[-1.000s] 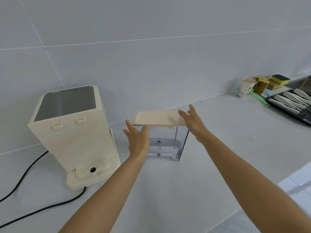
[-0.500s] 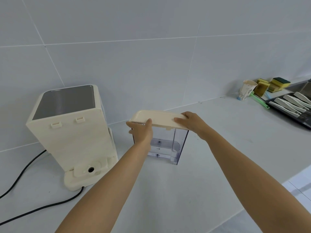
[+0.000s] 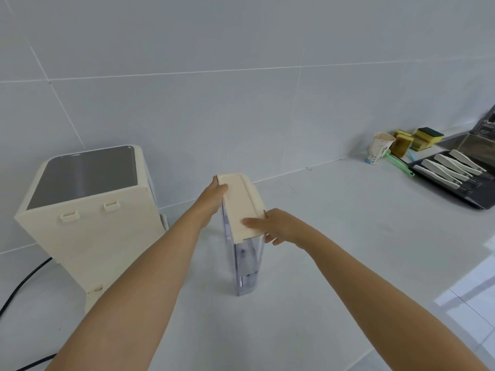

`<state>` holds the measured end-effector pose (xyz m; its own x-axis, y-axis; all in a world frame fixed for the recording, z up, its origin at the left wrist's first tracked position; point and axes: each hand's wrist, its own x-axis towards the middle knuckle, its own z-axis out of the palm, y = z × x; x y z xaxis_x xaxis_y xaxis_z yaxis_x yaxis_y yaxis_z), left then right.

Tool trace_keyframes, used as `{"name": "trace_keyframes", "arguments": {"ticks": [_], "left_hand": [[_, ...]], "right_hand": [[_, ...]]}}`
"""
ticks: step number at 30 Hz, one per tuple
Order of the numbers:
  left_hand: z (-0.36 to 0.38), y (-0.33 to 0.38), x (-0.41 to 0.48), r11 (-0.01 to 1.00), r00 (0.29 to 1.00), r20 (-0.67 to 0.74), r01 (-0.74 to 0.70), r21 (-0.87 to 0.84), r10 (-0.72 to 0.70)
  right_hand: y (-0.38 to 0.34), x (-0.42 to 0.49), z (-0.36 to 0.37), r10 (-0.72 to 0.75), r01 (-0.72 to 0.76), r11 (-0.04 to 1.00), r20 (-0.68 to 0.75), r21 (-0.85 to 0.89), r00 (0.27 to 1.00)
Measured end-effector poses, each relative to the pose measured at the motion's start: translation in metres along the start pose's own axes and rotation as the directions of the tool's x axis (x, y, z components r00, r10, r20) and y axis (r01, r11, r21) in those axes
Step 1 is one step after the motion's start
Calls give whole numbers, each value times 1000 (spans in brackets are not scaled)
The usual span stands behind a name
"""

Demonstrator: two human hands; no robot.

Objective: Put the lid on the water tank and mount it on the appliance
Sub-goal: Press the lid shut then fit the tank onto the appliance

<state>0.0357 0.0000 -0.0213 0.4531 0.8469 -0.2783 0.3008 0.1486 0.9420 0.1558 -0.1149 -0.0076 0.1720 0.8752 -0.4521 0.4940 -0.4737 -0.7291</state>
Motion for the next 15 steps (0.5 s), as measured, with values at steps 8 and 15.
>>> {"name": "trace_keyframes", "arguments": {"ticks": [8,15], "left_hand": [[-16,7,7,999,997,76,29,19,-30],[-20,18,-13,972,978,-168,-81,218,119]], "right_hand": [[-10,5,28,28,-32,998,64,62,998],[-14,12,-19,44,-45,999,-49,-29,998]]}}
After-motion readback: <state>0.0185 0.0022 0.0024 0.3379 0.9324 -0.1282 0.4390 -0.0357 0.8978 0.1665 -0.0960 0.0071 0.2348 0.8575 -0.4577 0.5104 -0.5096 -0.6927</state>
